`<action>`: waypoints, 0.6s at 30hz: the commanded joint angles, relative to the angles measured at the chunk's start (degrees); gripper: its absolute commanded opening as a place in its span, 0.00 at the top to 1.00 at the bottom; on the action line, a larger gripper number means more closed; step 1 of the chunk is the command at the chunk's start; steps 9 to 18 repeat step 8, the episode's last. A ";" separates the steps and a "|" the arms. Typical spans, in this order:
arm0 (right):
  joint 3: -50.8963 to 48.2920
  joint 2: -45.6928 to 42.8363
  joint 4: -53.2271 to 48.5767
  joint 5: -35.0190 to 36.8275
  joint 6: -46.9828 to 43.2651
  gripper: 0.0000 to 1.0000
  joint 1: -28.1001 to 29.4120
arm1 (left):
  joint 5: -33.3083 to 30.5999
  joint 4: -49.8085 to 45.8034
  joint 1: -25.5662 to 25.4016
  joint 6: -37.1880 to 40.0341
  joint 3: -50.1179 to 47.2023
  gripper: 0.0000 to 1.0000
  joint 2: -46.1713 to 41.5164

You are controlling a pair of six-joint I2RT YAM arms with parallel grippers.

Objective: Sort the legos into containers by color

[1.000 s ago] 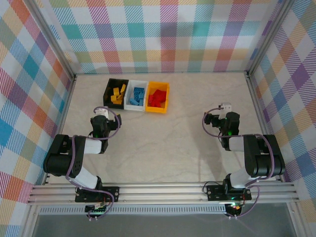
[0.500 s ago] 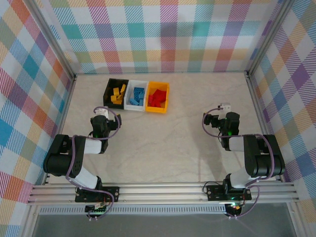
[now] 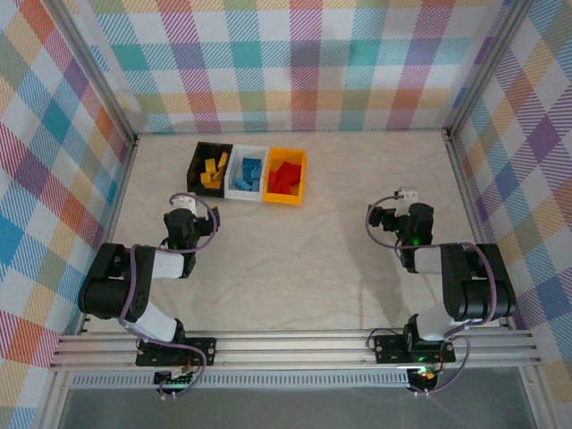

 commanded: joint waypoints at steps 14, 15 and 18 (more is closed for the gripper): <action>0.42 0.47 0.28 -0.56 -0.28 0.00 -0.36 | -0.41 -0.13 0.59 -0.49 0.48 0.00 0.33; 0.42 0.47 0.28 -0.56 -0.28 0.00 -0.36 | -0.41 -0.13 0.59 -0.49 0.48 0.00 0.33; 0.42 0.47 0.28 -0.56 -0.28 0.00 -0.36 | -0.41 -0.13 0.59 -0.49 0.48 0.00 0.33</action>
